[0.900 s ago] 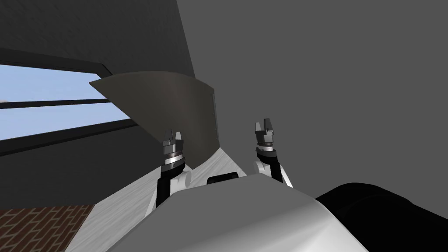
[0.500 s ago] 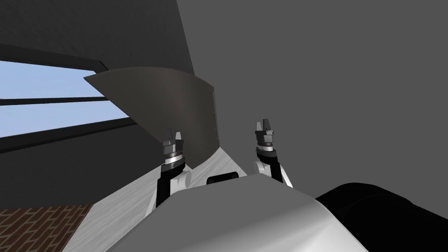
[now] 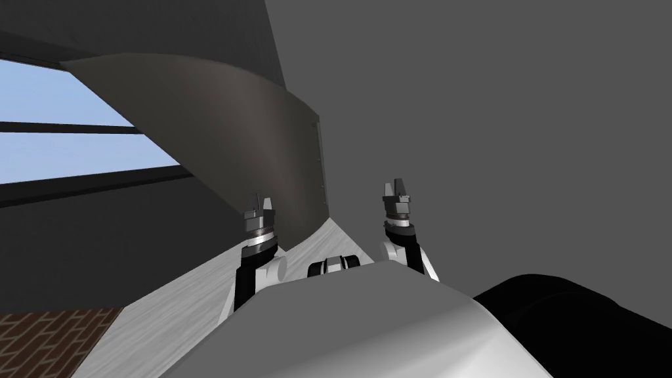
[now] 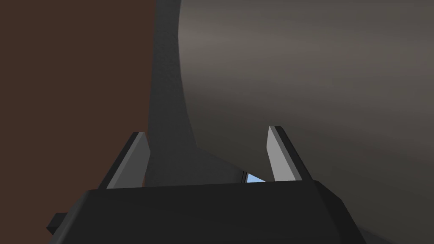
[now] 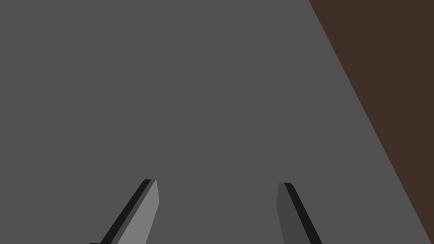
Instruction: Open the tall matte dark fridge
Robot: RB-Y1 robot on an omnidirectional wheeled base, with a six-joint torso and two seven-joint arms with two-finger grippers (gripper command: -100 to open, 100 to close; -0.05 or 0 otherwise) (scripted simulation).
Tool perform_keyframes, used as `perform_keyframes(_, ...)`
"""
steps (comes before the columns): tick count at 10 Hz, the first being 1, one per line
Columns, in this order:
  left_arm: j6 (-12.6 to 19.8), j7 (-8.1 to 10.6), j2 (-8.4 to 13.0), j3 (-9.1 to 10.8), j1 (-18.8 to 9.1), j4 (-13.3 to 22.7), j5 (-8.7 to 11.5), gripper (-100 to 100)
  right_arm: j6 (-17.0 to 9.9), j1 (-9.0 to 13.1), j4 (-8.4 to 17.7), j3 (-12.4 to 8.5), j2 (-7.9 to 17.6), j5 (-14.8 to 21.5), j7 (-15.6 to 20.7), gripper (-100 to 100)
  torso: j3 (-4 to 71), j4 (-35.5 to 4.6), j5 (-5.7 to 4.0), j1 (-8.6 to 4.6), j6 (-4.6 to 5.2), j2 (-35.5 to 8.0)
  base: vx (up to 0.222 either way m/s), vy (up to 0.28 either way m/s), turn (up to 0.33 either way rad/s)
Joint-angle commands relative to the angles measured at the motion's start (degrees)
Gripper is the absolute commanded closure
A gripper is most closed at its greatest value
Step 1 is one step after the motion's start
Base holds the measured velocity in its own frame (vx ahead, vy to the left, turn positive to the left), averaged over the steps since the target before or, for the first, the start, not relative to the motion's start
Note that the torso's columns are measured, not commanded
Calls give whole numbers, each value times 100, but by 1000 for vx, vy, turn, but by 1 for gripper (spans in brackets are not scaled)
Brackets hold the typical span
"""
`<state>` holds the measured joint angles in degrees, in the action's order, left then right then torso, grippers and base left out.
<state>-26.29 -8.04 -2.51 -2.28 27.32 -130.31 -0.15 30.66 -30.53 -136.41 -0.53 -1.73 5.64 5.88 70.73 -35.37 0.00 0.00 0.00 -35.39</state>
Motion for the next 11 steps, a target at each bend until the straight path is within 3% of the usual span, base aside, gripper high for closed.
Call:
perform_keyframes(1,50,-10,286,-2,-67,50,-4,-100,0,0,0,0,0,0,0,0,846,-423,0,0,0,-423,10,-2,-10)
perform_keyframes(2,100,-20,449,-3,-135,98,-9,-100,0,0,2,0,0,0,0,0,1241,-611,1,2,0,-615,12,-4,-18)
perform_keyframes(3,100,-20,495,-3,-135,98,-9,-100,-1,-1,3,0,0,0,0,0,1355,-667,1,1,0,-666,8,-2,-8)
perform_keyframes(5,245,-49,831,-8,-329,236,-21,-100,-1,-1,3,0,0,0,0,0,1383,-689,0,0,0,-688,12,-3,-20)
perform_keyframes(8,554,-113,1157,-19,-745,522,-49,-100,-1,-1,3,0,0,0,0,0,1387,-690,0,-1,0,-685,28,-6,-35)
perform_keyframes(11,951,-198,1322,-33,-1247,873,-85,-100,-1,-1,3,0,0,0,0,0,1385,-691,0,0,0,-689,36,-8,-44)
